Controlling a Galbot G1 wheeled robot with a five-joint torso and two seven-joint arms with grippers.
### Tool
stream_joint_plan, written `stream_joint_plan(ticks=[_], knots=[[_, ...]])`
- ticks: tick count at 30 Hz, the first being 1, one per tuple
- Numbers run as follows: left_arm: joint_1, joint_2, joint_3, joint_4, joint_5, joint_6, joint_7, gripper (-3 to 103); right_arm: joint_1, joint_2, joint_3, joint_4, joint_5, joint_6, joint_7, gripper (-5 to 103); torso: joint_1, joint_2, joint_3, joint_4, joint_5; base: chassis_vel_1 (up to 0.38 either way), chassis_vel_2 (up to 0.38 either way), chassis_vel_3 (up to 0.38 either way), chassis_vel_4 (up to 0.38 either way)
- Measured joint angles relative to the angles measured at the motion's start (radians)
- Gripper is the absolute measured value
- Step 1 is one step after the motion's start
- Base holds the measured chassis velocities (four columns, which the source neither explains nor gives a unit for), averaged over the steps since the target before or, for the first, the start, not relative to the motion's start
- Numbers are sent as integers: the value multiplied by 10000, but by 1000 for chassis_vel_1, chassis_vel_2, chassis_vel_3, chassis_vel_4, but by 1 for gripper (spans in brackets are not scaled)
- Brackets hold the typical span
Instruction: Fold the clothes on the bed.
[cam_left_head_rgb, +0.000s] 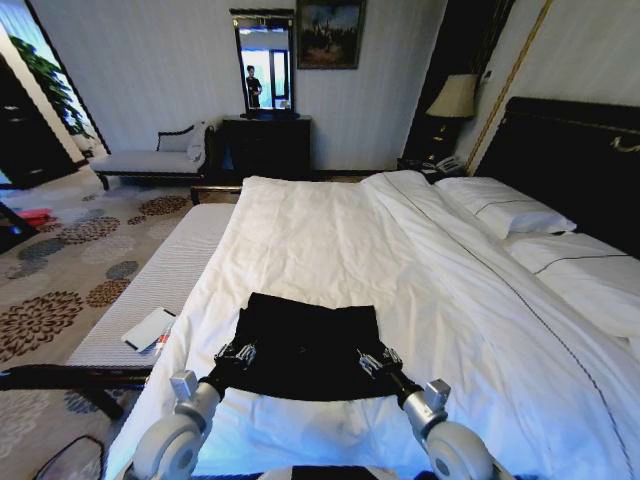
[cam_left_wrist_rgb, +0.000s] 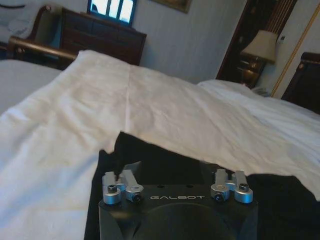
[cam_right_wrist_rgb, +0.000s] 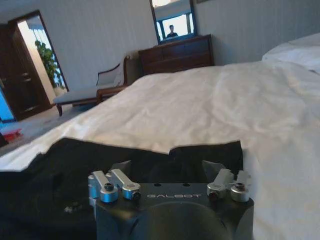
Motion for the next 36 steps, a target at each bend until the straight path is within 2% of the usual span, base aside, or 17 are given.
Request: stream_joint_plan(ticks=[3, 5, 8, 12, 13, 15, 16, 20, 21, 24, 25, 26, 28, 30, 31, 33, 36], knots=[[59, 4, -250, -186, -78, -27, -1, 78, 23, -26, 205, 228, 388, -113, 87, 89, 0, 0, 0, 3, 0, 0, 0, 0, 0], [-173, 61, -440, -218, -371, -32, -62, 89, 235, -142, 400, 354, 1017, -328, 255, 98, 0, 0, 1, 2, 0, 0, 0, 0, 0], [-852, 227, -491, 112, -816, 1, -293, 97, 829, -367, 523, 340, 1845, -571, 515, 100, 0, 0, 0, 1, 0, 0, 0, 0, 0], [-2237, 565, -82, 1077, -1750, 219, -639, 100, 1840, -804, 639, 29, 3067, -923, 896, 100, 3, -2, 3, 2, -1, 0, 0, 0, 0], [-2237, 565, -82, 1077, -1750, 219, -639, 100, 1840, -804, 639, 29, 3067, -923, 896, 100, 3, -2, 3, 2, -1, 0, 0, 0, 0], [-3101, 774, 358, 1815, -2262, 323, -694, 100, 2396, -1020, 622, -313, 3537, -1120, 1124, 100, 3, -3, 4, 1, -2, 0, 0, 0, 0], [-3101, 774, 358, 1815, -2262, 323, -694, 100, 2396, -1020, 622, -313, 3537, -1120, 1124, 100, 3, -3, 4, 1, -2, 0, 0, 0, 0], [-4787, 961, 1092, 3113, -2698, 466, -553, 100, 3178, -899, 587, -926, 4066, -1411, 1574, 100, 3, -2, 3, 2, 0, 0, 0, 0, 0], [-4787, 961, 1092, 3113, -2698, 466, -553, 100, 3178, -899, 587, -926, 4066, -1411, 1574, 100, 3, -2, 3, 2, 0, 0, 0, 0, 0], [-5857, 1154, 1454, 4064, -2587, 724, -339, 100, 3389, -855, 585, -1344, 4095, -1436, 1647, 100, 4, -3, 3, -13, -2, 0, 0, 0, 0], [-6034, 1233, 1472, 4297, -2586, 835, -293, 100, 3569, -885, 440, -1512, 4098, -1436, 1666, 100, 4, -3, 4, -10, -2, 0, 0, 0, 0], [-6291, 1327, 1540, 4628, -2587, 931, -198, 100, 3725, -912, 308, -1655, 4106, -1437, 1691, 100, 4, -2, 4, 5, 5, 0, 0, 0, 0], [-6580, 1385, 1669, 4986, -2596, 1010, -95, 100, 3793, -923, 256, -1727, 4117, -1437, 1722, 100, 4, -2, 3, 9, 7, 0, 0, 0, 0], [-7261, 1459, 2201, 5764, -2807, 1158, 150, 100, 3828, -927, 250, -1805, 4145, -1437, 1807, 100, 3, -3, 3, 9, -3, 0, 0, 0, 0], [-7261, 1459, 2201, 5764, -2807, 1158, 150, 100, 3828, -927, 250, -1805, 4145, -1437, 1807, 100, 3, -3, 3, 9, -3, 0, 0, 0, 0], [-7941, 1418, 2817, 6430, -3092, 1254, 380, 100, 3821, -918, 288, -1841, 4147, -1442, 1873, 100, 3, -2, 3, -4, -2, 0, 0, 0, 0], [-8434, 1262, 3346, 6950, -3026, 1265, 665, 100, 3806, -894, 357, -1847, 4140, -1452, 1913, 100, 3, -3, 3, -1, 0, 0, 0, 0, 0]])
